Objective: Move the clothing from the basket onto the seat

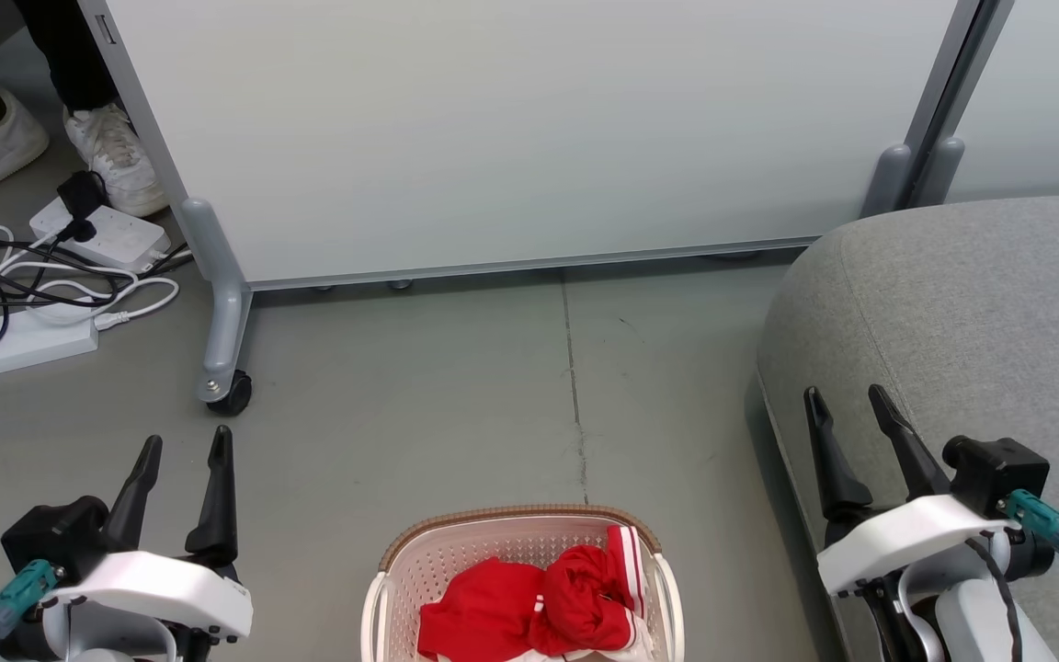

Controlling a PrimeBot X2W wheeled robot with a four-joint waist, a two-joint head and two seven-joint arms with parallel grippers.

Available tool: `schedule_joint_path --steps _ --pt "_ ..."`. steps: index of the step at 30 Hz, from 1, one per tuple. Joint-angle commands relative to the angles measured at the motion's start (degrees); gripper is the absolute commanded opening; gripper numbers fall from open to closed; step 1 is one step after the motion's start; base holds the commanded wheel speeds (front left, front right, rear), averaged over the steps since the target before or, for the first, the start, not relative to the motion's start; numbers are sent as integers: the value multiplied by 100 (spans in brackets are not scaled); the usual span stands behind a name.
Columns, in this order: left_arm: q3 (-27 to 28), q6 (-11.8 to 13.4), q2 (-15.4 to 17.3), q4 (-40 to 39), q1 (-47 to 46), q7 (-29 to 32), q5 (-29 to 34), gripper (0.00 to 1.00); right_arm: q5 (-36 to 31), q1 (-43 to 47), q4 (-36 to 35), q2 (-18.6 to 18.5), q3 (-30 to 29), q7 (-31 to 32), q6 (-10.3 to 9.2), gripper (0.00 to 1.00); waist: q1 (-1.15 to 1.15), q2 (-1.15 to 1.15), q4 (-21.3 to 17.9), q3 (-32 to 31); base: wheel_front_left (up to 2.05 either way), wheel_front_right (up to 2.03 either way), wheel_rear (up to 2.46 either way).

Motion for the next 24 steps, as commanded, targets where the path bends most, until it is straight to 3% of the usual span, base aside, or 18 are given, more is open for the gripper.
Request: schedule_joint_path --steps 1,24 --pt "-31 34 60 -24 -5 -57 124 100 -148 6 -38 -36 -17 -31 22 100 0 0 -2 -2 0 0 0" --pt "-439 255 181 42 189 -212 891 100 -947 237 65 -46 -217 -51 26 100 0 0 70 -48 0 0 0"
